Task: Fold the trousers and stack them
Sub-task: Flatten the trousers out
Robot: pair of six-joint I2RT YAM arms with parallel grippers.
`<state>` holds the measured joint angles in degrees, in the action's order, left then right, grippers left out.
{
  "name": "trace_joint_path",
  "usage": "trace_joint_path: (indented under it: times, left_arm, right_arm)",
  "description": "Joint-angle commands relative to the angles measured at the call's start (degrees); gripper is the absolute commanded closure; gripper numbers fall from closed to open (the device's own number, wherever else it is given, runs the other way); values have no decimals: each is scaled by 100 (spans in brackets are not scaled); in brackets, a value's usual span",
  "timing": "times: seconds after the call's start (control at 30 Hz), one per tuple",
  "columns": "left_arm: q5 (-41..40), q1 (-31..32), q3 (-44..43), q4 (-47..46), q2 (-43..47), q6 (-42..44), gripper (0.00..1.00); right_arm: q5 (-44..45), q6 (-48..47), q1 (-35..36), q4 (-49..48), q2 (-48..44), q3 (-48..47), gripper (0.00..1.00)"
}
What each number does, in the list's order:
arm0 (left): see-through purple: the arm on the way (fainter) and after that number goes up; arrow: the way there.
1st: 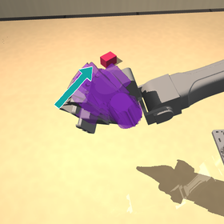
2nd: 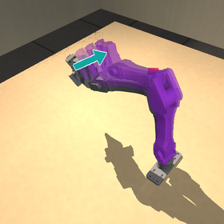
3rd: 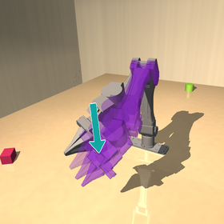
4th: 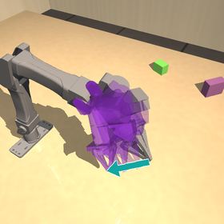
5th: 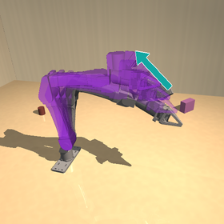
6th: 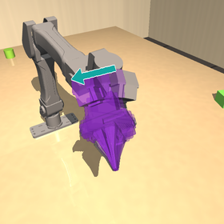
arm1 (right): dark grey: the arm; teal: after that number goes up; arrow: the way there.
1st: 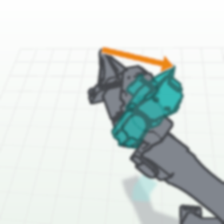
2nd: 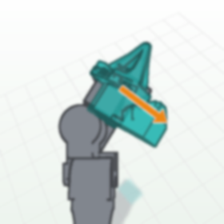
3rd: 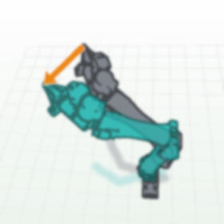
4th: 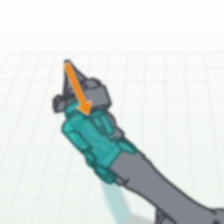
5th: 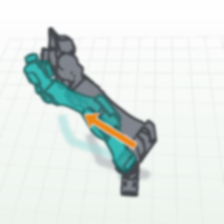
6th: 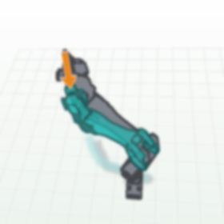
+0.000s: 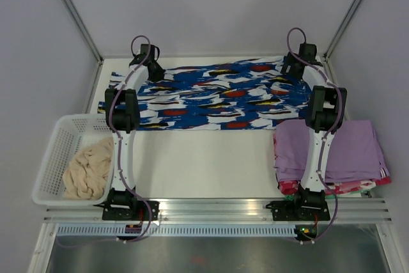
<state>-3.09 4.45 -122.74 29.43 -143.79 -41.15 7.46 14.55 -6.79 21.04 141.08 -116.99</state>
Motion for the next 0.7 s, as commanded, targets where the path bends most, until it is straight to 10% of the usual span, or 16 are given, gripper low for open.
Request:
trace_joint_path:
  times: [0.0,0.67]
  left_arm:
    - [239,-84,-242,-43,-237,-560,97]
    - [608,-374,-971,-517,-1134,-2055,94]
  right_arm:
    - [-719,144,-16,-573,-641,465,2]
    - [-1239,584,107,-794,-1100,792,2]
